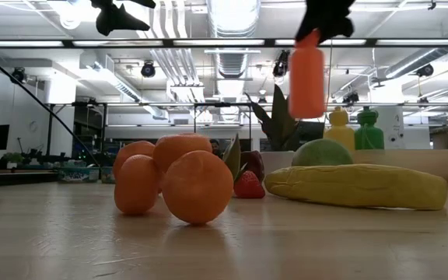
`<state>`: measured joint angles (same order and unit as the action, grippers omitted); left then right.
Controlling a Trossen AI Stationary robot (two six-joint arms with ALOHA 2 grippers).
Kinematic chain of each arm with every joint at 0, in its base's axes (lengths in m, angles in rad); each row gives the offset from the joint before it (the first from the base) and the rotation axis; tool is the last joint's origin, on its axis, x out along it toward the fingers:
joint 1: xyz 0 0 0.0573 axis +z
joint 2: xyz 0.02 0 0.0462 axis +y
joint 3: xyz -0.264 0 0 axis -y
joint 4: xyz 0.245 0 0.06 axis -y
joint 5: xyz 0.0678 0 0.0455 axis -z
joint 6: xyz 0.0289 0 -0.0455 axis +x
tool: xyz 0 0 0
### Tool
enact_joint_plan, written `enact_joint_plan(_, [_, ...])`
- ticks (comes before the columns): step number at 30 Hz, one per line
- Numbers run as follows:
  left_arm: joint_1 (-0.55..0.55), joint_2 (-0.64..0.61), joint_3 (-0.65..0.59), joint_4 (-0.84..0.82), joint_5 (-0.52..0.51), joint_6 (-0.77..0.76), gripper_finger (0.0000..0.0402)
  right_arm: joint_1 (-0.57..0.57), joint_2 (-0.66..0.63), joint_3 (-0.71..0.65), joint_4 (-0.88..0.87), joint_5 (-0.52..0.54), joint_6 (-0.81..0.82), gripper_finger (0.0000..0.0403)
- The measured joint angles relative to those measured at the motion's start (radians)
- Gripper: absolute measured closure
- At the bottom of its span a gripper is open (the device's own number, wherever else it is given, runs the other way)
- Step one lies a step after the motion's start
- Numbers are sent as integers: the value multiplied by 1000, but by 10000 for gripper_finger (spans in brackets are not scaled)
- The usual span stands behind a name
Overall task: Pick & Place Food Item
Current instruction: Put the orange water bottle into the orange bin
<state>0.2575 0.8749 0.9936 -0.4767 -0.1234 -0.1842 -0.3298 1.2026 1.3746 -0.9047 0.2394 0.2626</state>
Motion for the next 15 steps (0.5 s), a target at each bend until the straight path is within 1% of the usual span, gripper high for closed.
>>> enact_joint_plan(7, [0, 0, 0, 0, 0, 0, 69, 0, -109, -9, -109, 46, 15, 184])
enact_joint_plan(11, [0, 0, 0, 0, 0, 0, 69, 0, -152, -34, -114, 102, 30, 184])
enact_joint_plan(15, [0, 0, 0, 0, 0, 0, 69, -14, -183, -72, -112, 167, 78, 184])
